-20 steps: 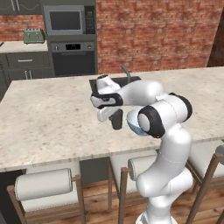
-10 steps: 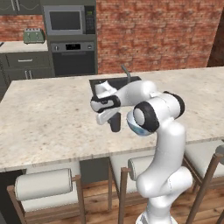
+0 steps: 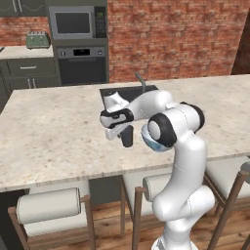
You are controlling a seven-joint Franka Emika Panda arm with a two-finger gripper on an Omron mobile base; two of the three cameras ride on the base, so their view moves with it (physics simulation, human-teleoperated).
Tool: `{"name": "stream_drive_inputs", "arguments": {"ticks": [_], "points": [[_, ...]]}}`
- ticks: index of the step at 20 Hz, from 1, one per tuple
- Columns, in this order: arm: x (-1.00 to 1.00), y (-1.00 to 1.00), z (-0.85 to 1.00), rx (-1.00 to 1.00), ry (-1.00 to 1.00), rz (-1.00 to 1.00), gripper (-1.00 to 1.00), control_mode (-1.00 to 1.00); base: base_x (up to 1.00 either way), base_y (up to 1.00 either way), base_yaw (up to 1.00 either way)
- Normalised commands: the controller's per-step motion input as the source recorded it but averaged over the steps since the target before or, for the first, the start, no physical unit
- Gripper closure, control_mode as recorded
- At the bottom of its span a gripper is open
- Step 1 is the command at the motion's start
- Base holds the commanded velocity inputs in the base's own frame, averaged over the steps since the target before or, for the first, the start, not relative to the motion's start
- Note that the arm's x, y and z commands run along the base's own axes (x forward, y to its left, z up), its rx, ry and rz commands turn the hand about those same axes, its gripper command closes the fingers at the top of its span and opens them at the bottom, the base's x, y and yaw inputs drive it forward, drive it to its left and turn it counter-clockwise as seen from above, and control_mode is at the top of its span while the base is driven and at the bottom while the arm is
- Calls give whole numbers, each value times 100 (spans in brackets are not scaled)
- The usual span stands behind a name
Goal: There is a bowl on the dining counter. Grab a lemon wedge from the fridge and place it in the bowl. Then get the liquor bottle and glass cup from the cabinet and place them next to the bowl.
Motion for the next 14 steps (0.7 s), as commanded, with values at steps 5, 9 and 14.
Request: {"name": "stream_drive_inputs", "arguments": {"ticks": [5,9,14], "points": [[-19,-17,0,0,-21,0,-100,-100,0,0,0],[-31,-27,4,0,-18,0,-100,-100,0,0,0],[-20,-24,58,3,-20,0,-100,-100,0,0,0]]}}
